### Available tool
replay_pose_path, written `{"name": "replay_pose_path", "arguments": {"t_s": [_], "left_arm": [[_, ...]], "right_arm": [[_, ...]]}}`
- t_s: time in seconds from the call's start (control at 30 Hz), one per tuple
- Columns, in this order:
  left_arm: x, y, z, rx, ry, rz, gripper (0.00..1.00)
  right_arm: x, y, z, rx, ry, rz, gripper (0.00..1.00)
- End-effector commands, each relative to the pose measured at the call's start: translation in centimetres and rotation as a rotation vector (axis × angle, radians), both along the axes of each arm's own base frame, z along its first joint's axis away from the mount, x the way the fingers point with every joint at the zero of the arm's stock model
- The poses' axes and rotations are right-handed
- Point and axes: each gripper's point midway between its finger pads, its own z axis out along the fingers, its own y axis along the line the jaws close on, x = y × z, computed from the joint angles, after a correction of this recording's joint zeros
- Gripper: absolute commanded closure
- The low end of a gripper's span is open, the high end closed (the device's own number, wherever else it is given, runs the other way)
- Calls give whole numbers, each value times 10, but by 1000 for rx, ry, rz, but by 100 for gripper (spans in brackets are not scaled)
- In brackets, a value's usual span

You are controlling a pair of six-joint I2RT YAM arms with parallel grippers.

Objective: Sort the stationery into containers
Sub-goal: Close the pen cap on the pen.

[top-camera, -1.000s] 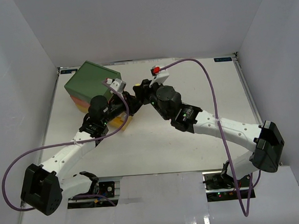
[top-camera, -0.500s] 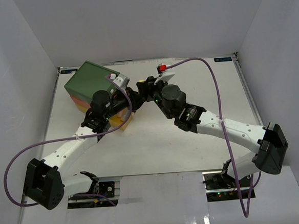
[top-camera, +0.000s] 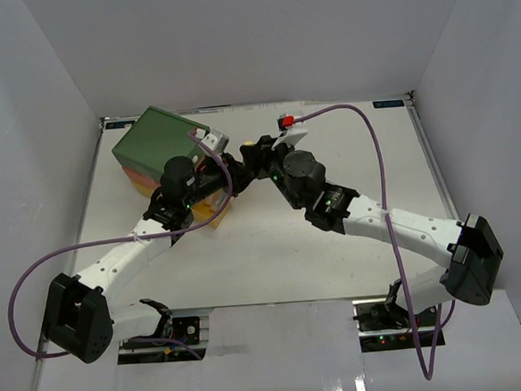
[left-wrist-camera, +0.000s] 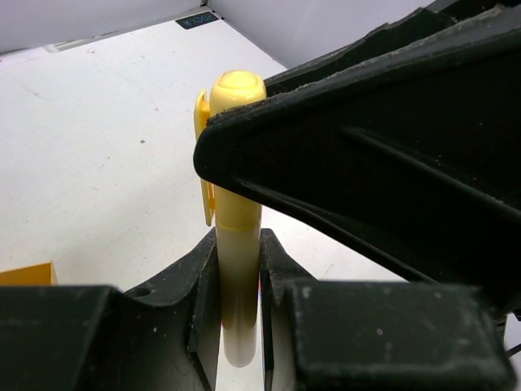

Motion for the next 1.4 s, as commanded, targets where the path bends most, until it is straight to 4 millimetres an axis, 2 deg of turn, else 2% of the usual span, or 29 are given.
{"name": "replay_pose_path", "arguments": {"t_s": [0.0, 0.33, 0.5, 0.63, 0.73, 0.77, 0.83, 0.87, 0.93, 0.97, 1.0, 1.03, 1.13, 1.2, 1.3, 1.37], "left_arm": [[17, 28, 162, -274, -416, 165, 100], [25, 25, 167, -298, -422, 169, 100], [28, 24, 180, -308, -451, 168, 100], [28, 18, 177, -293, -443, 142, 100], [28, 14, 148, -247, -385, 121, 100], [27, 12, 126, -208, -341, 108, 100], [22, 10, 97, -160, -271, 84, 100], [15, 8, 87, -150, -240, 59, 100], [7, 7, 48, -105, -139, 42, 100], [-1, 6, 42, -104, -116, 26, 100], [-6, 6, 24, -85, -77, 17, 100], [-10, 6, 15, -73, -47, 12, 100], [-25, 4, -2, -62, 6, -7, 100], [-29, 4, -6, -62, 25, -12, 100], [-33, 4, -18, -51, 67, -18, 100], [-35, 4, -25, -46, 94, -20, 100]], "right_arm": [[-61, 15, -127, -295, 282, 219, 92], [-68, 13, -142, -317, 315, 235, 92], [-70, 13, -149, -332, 329, 238, 92], [-68, 10, -147, -333, 323, 225, 92], [-64, 7, -136, -325, 295, 206, 92], [-62, 5, -130, -317, 282, 194, 92], [-60, 4, -123, -306, 263, 181, 92], [-58, 4, -119, -296, 255, 175, 92], [-55, 3, -114, -296, 239, 161, 92], [-53, 4, -110, -287, 231, 154, 92], [-53, 5, -108, -283, 228, 154, 90], [-51, 6, -107, -282, 225, 150, 89], [-48, 10, -99, -264, 210, 143, 81], [-44, 12, -91, -251, 196, 134, 77], [-37, 11, -75, -233, 168, 106, 64], [-32, 11, -67, -224, 154, 92, 59]]}}
